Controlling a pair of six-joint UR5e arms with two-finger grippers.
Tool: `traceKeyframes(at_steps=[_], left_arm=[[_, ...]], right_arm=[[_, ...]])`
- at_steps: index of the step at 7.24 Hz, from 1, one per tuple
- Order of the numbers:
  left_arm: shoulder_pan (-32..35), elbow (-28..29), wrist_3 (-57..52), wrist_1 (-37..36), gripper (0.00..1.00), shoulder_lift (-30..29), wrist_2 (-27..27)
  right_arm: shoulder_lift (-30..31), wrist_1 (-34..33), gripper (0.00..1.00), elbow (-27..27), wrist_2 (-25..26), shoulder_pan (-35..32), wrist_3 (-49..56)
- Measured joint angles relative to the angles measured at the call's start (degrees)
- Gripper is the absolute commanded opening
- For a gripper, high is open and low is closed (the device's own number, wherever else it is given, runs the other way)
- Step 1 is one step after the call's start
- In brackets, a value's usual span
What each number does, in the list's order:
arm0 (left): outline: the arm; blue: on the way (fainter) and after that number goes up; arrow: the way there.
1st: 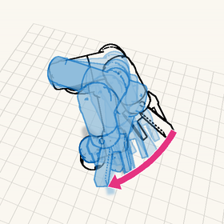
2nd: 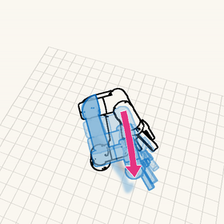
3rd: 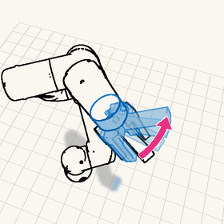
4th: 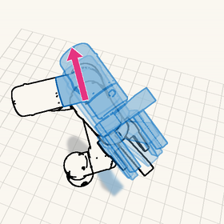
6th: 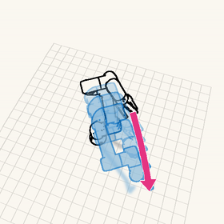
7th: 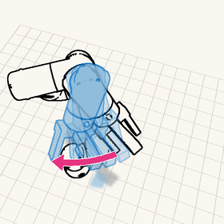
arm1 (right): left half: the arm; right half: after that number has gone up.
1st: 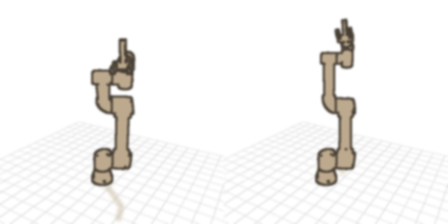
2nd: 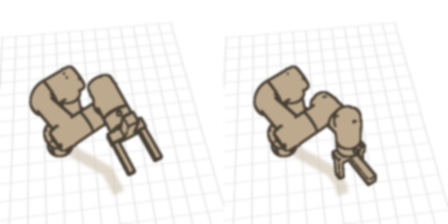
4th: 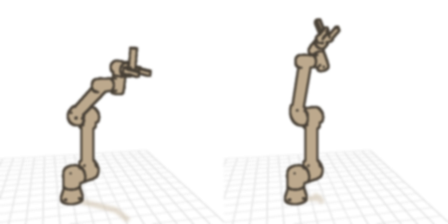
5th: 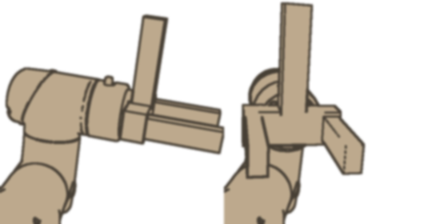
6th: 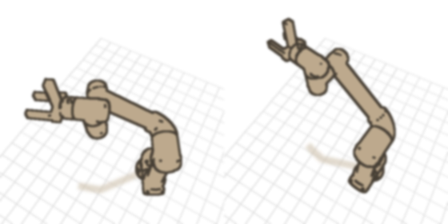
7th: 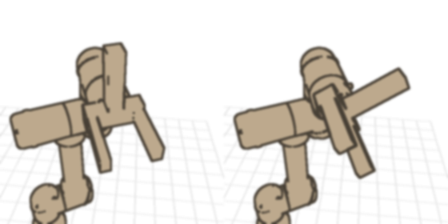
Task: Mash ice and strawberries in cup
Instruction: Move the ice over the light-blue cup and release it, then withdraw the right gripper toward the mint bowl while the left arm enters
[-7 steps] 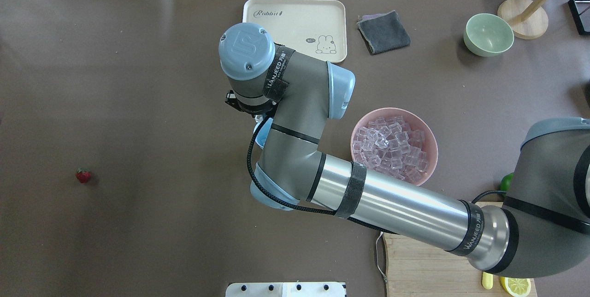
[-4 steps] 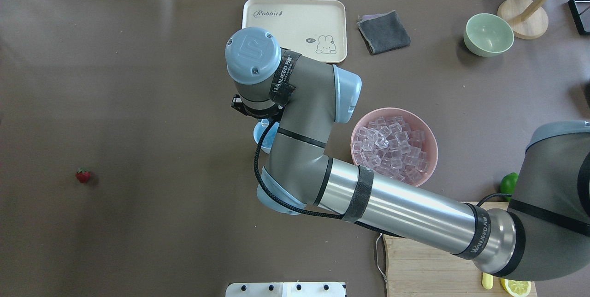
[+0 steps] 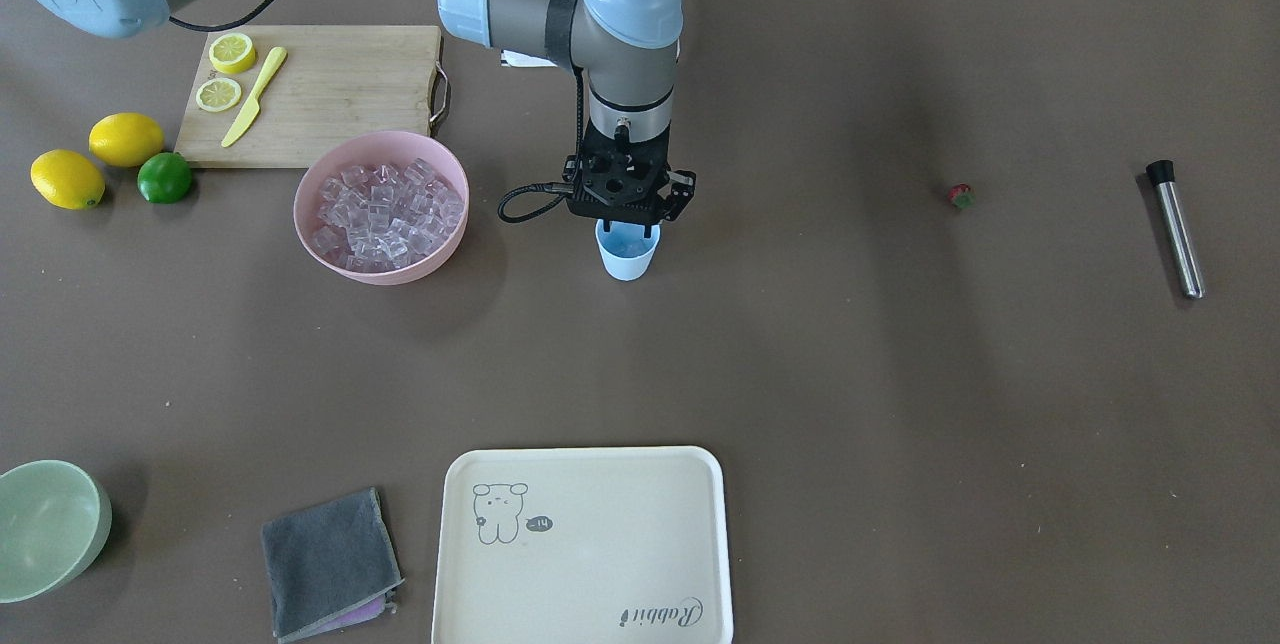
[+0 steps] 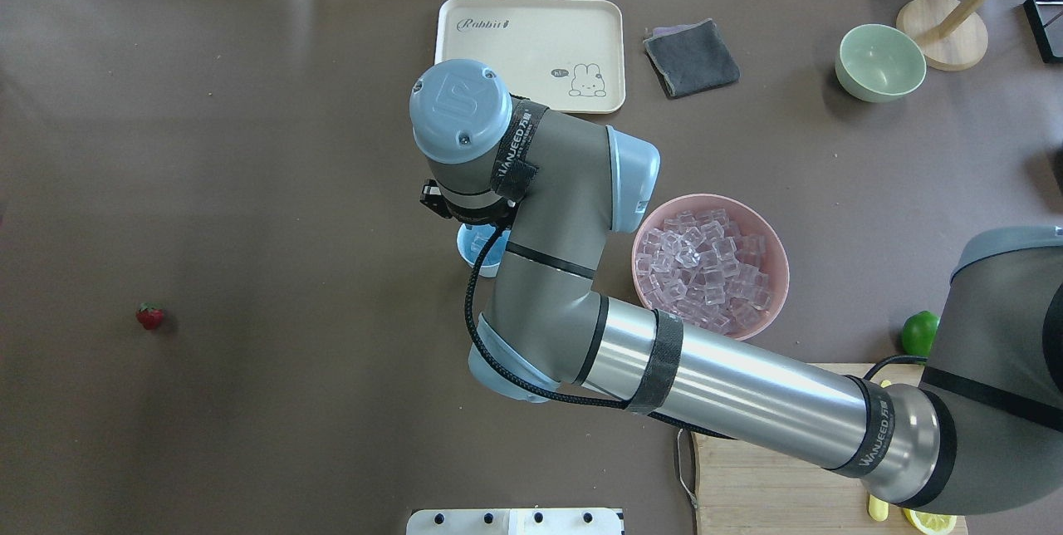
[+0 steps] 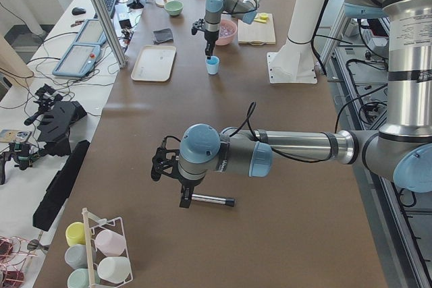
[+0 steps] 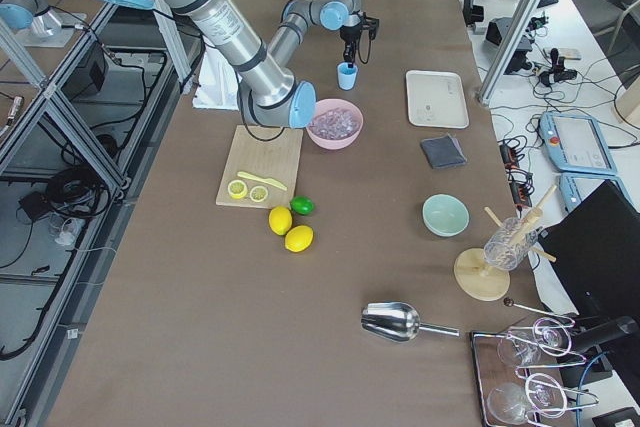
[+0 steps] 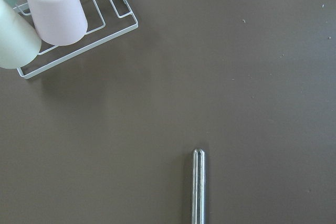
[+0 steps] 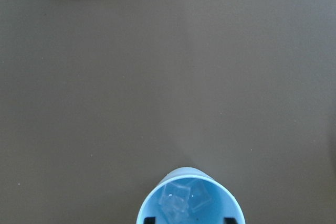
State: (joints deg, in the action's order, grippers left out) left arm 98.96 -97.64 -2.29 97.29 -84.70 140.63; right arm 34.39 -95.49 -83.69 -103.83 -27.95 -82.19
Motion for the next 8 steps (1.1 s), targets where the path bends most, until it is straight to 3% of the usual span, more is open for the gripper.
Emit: traceKeyframes(at_steps=[1,4,6,8], left_arm=[[0.00,-0.13,0.02,-0.04,0.99,-0.10,0.00],[-0.48,-0.89,0.44,-0.21,0.99,-0.23,-0.28],[-4.90,-2.00,1.99,-0.54,0.99,-1.74,-0.89],[-11.62,-2.50,10.76,-0.57,0.99,-5.70,-1.12]], right_arm=[[1.59,-0.87,0.99,-3.14,-0.08,-0.21,0.43],[16.60,-5.25,1.00,-21.01,-1.79,-5.15,12.83],[24.15,-5.17,1.00,-23.94,-5.10,-12.45,26.06],[30.39,-4.62,1.00,-24.32,-9.00,-20.97,39.22]])
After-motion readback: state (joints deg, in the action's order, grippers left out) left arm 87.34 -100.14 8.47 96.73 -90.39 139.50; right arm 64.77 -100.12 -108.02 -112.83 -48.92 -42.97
